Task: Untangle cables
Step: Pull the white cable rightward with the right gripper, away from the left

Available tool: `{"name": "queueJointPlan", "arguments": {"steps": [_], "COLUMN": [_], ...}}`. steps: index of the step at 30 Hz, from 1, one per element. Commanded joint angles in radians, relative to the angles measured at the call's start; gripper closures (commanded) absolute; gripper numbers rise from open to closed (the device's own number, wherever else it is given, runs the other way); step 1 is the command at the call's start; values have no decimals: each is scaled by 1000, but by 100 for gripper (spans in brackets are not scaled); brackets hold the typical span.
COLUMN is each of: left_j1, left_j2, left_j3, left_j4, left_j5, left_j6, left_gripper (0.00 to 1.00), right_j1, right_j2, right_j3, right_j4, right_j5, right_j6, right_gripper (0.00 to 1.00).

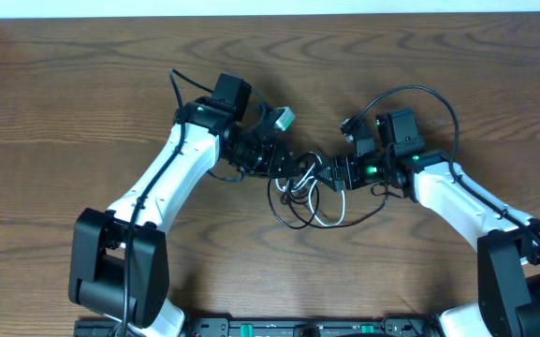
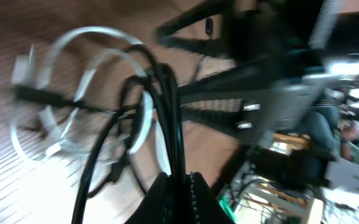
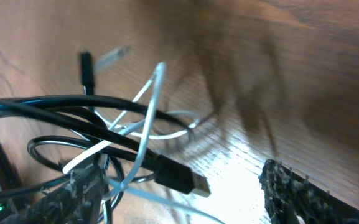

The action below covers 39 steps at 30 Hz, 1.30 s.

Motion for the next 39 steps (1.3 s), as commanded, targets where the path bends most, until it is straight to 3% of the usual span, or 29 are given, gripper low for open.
{"name": "queueJointPlan", "arguments": {"steps": [1,4,8,13,18,24,34,39], "left_j1": [-1,-1,-1,0,1,16,174,274], "left_j2": [-2,-2,-2,-2,-2,-3,-14,-57], "left_j3": [0,0,0,0,0,0,0,0], "left_j4": [17,21,21,21,4,-53,-63,-58], "left_j5": [150,169,163,146,-120,-485,-508,-417], "left_j6": [43,44,43,47,31,-74,-150,-150], "left_gripper": [93,93,93,93,92,92,93,92], "right_j1": [25,47,72,76,76,64,-53,-161], "right_j2": [6,6,6,6,6,6,6,6], "right_j3": [6,6,6,6,6,6,6,6], "right_j4": [-3,-4,-7,-24,-163,-357,-472,-472], "right_j5": [8,104,226,266,531,840,1012,1012], "right_j6": [-18,8,100,116,282,452,499,499], "right_gripper": [37,73,82,99,99,99,99,99]}}
